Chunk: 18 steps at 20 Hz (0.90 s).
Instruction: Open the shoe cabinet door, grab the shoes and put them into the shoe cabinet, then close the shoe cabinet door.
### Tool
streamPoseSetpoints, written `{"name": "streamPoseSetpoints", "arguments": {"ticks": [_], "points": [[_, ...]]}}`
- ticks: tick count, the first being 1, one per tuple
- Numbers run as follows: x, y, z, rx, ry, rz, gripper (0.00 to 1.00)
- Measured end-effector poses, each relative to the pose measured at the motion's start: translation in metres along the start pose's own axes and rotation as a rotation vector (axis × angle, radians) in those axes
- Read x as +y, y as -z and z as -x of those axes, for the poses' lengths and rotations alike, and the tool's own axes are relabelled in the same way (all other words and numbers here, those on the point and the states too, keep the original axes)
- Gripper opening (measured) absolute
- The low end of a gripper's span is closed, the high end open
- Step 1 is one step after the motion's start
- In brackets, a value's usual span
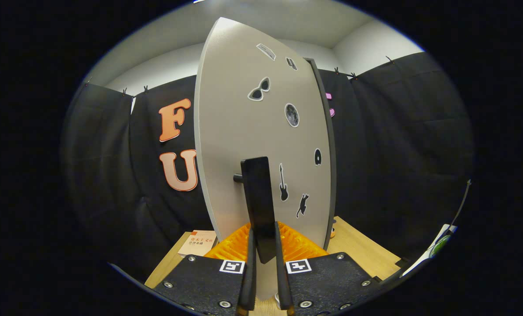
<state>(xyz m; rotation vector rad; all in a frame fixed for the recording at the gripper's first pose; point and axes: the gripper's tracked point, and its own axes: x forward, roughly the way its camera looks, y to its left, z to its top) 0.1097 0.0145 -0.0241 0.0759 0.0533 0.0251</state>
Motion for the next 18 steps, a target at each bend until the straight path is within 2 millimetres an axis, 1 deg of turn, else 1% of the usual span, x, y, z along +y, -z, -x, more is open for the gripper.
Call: {"name": "streamPoseSetpoints", "arguments": {"ticks": [3,8,10,11,12,15,17,18], "points": [[-0.018,-0.001,0.009,0.002,0.022,-0.002,0.19],[-0.056,-0.003,0.022,0.004,0.080,-0.010,0.18],[-0.073,-0.004,0.025,-0.003,0.116,-0.001,0.19],[-0.076,-0.004,0.025,-0.008,0.136,0.006,0.19],[-0.086,-0.004,0.027,-0.003,0.155,0.005,0.19],[-0.126,-0.002,0.038,0.000,0.195,0.041,0.19],[-0.145,-0.006,0.038,-0.005,0.224,0.057,0.18],[-0.153,-0.008,0.040,-0.002,0.235,0.056,0.16]]}}
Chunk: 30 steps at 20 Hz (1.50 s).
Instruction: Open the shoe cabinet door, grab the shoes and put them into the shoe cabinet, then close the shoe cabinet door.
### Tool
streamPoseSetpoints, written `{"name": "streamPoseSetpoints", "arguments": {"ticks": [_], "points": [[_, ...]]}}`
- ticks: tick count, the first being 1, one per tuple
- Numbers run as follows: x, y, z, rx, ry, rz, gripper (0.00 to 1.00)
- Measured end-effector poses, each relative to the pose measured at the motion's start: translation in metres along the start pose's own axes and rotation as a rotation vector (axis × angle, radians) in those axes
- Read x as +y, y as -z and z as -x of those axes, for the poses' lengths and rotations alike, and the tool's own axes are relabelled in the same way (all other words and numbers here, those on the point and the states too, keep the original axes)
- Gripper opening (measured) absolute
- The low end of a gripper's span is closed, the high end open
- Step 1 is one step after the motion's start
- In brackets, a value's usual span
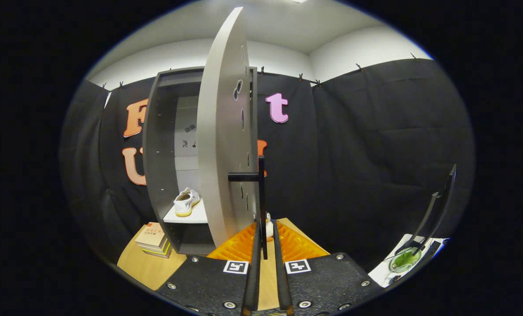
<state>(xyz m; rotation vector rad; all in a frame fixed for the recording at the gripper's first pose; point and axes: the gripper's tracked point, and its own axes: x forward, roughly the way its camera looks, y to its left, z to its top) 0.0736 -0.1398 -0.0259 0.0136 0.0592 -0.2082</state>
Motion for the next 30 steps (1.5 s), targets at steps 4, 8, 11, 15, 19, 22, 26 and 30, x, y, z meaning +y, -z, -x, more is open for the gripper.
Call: {"name": "streamPoseSetpoints", "arguments": {"ticks": [4,8,11,15,19,22,26,30], "points": [[-0.033,0.001,-0.003,0.015,0.041,-0.043,0.10],[-0.065,0.006,-0.005,0.031,0.112,-0.020,0.10],[-0.077,0.007,-0.003,0.041,0.128,-0.016,0.10],[-0.076,0.008,0.001,0.047,0.133,-0.002,0.10],[-0.067,0.006,0.017,0.049,0.136,0.006,0.10],[-0.053,0.007,0.036,0.052,0.122,0.015,0.10],[-0.009,0.017,0.068,0.071,0.047,-0.005,0.13],[0.035,0.050,0.081,0.131,-0.019,0.013,0.16]]}}
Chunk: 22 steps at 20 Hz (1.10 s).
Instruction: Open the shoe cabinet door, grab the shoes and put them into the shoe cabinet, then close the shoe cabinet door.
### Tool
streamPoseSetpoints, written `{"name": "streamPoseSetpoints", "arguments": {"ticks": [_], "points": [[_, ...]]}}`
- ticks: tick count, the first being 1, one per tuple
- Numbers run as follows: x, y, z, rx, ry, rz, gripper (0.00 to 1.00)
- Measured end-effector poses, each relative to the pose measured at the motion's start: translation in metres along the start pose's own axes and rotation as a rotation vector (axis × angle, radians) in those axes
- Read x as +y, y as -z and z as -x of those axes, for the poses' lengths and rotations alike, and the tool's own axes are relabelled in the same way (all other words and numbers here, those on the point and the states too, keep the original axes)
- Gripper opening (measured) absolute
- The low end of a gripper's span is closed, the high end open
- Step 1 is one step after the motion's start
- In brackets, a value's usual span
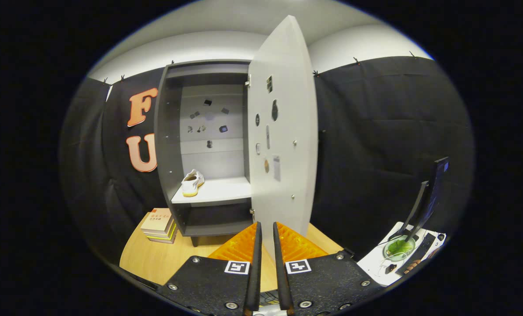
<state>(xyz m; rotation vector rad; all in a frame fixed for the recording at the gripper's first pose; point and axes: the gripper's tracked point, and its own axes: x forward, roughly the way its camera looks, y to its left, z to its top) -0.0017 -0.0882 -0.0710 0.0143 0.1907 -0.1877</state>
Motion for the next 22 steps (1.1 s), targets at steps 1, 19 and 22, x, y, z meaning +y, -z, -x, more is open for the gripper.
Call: {"name": "streamPoseSetpoints", "arguments": {"ticks": [1,19,22], "points": [[0.015,0.014,-0.001,0.023,-0.025,0.003,0.17],[0.159,0.283,-0.127,0.595,-0.311,0.120,0.20],[0.163,0.312,-0.156,0.656,-0.318,0.120,0.20]]}}
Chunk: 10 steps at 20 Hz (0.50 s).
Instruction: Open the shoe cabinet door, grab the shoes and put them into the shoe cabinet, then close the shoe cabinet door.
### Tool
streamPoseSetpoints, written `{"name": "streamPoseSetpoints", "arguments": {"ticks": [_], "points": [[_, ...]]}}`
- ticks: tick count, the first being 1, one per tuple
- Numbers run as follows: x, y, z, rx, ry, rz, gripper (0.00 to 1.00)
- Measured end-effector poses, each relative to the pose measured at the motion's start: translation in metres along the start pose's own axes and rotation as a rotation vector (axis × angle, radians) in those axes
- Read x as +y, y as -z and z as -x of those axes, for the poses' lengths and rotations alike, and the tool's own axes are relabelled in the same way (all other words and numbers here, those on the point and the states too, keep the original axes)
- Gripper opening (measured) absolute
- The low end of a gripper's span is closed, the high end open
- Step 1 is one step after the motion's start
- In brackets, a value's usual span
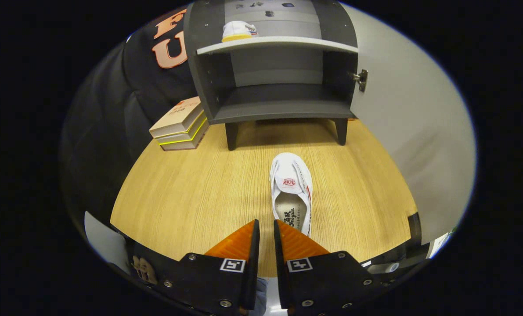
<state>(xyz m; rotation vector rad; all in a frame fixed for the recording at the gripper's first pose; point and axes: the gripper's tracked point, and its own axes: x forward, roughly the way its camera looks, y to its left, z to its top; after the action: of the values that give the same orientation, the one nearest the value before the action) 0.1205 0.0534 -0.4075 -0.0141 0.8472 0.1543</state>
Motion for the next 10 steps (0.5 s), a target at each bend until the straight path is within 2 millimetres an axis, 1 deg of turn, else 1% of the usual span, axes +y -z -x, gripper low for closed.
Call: {"name": "streamPoseSetpoints", "arguments": {"ticks": [5,10], "points": [[-0.010,0.000,-0.048,0.058,-0.009,-0.005,0.21],[-0.006,-0.011,-0.089,0.064,-0.033,-0.027,0.21]]}}
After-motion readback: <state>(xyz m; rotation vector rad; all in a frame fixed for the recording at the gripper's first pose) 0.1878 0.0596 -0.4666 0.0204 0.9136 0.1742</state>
